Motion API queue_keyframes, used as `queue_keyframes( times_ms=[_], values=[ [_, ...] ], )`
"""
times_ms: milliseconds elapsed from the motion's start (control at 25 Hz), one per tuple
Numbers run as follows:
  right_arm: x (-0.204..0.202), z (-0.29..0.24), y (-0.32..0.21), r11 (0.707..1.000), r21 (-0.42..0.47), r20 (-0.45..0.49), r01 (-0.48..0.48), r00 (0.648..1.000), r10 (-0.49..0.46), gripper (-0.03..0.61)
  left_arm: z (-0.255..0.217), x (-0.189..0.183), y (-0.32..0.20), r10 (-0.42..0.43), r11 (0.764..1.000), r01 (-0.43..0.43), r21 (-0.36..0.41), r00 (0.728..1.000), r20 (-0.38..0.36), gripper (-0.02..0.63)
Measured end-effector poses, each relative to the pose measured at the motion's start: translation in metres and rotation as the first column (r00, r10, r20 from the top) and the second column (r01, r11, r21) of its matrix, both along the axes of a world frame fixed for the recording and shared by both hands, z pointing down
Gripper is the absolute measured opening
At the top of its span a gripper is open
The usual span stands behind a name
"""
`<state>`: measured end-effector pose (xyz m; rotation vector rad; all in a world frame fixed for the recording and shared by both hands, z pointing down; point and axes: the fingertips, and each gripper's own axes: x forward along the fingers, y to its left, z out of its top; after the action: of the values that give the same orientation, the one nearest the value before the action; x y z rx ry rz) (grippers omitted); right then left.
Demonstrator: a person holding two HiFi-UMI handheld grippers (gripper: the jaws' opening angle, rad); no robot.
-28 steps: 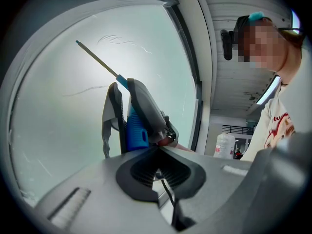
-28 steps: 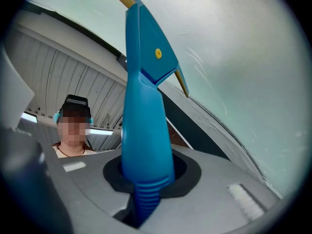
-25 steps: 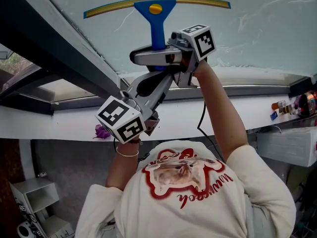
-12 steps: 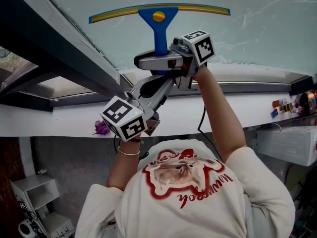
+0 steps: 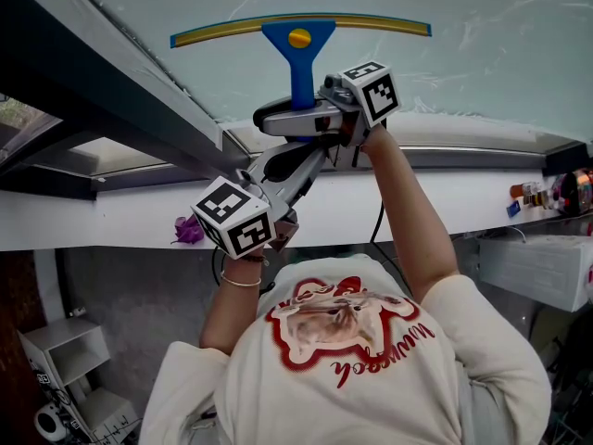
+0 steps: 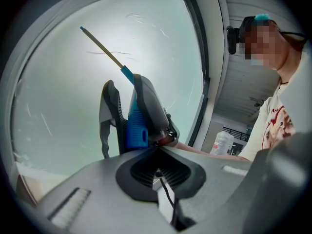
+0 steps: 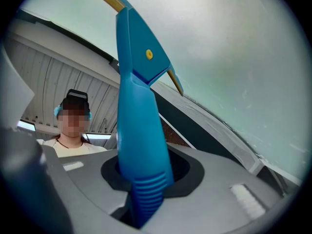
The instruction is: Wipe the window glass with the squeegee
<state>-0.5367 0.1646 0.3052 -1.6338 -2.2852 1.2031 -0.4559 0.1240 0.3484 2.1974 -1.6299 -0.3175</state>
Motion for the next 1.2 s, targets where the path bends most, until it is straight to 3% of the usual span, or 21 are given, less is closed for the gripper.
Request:
queue_keyframes(
  times_ms=[600, 1200],
  values=[
    [0.002, 0.045, 0.000, 0.999, -0.019, -0.029, 0.026, 0.999, -0.026, 0.123, 0.046, 0.002, -0.003, 0.044, 0.996, -0.049, -0.079, 0.997, -0.067, 0.006],
    [0.005, 0.084, -0.001, 0.999, -0.044, -0.076, 0.032, 0.996, -0.035, 0.129, 0.084, 0.008, -0.005, 0.079, 0.982, -0.093, -0.167, 0.993, -0.088, 0.006]
  ],
)
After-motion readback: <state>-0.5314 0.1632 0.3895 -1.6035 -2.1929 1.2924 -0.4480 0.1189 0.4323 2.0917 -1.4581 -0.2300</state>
